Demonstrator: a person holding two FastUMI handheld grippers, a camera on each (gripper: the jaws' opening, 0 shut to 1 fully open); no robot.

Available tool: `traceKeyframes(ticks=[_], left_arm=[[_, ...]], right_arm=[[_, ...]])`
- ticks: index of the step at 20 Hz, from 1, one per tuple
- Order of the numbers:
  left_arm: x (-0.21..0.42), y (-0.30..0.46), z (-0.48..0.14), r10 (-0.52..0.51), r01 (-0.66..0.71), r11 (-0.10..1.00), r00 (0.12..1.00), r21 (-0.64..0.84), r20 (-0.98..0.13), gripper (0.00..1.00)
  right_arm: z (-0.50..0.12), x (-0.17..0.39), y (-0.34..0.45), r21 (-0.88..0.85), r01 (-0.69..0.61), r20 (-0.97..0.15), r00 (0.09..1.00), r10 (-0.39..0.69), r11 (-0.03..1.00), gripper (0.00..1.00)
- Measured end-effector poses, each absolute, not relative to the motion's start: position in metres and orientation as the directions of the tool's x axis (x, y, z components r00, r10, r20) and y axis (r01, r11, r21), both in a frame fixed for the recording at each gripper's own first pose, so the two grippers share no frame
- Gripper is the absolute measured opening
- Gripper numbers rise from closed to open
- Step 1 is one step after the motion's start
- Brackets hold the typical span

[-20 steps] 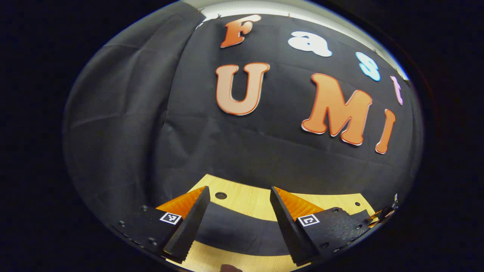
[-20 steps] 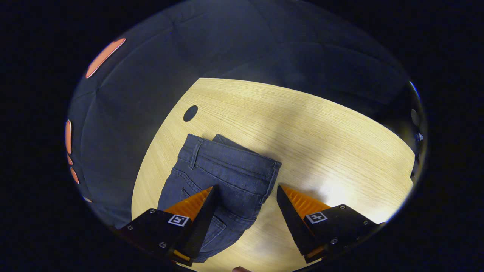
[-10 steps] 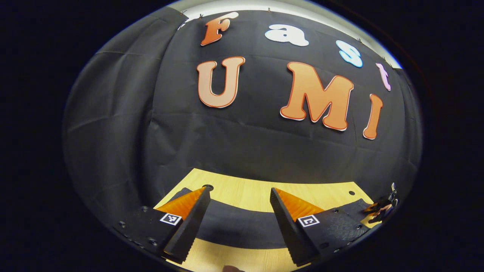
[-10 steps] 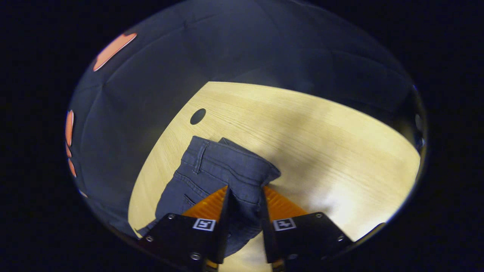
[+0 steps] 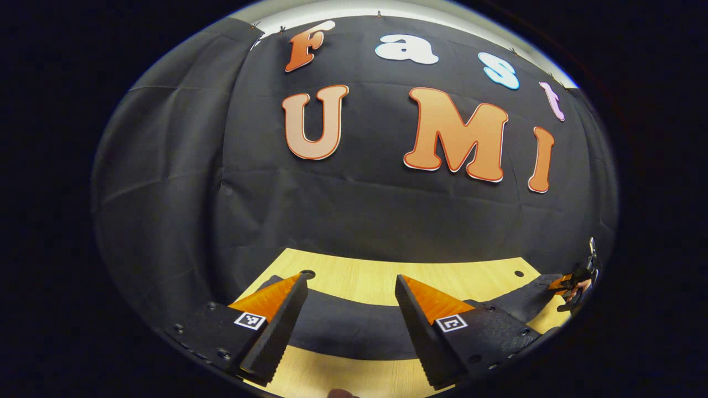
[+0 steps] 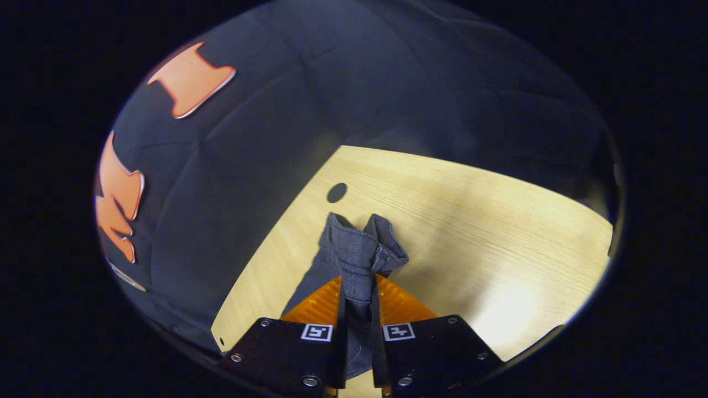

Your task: Grasp the waist and the cuffs of the jeans and fold them to make the two legs overlap; first hold the waist and fold one-third of the jeans toward the cuffs, then hold the cuffs and fold the remaining one-third in the same direction to finish folding.

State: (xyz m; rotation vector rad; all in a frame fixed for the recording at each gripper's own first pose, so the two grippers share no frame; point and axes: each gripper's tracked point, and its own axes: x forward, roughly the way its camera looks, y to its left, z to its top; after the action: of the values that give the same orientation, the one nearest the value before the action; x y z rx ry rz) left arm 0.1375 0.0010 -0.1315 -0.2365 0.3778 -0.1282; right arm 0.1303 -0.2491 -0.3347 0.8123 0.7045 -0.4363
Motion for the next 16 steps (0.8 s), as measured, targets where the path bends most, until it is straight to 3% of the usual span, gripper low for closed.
traceKeyframes(ticks=[9,16], left_arm=[[0.126,0.032,-0.14,-0.202,0.109,0.956,0.917,-0.272,-0.343,0.95],[0.127,0.059,-0.147,-0.198,0.096,0.953,0.915,-0.288,-0.351,0.95]], right_arm=[[-0.279,0.132,-0.216,0.431,0.399,-0.597,0.799,-0.075,0.809,0.19],[-0.256,0.138,-0.156,0.351,0.193,-0.555,0.831,0.038,0.916,0.19]])
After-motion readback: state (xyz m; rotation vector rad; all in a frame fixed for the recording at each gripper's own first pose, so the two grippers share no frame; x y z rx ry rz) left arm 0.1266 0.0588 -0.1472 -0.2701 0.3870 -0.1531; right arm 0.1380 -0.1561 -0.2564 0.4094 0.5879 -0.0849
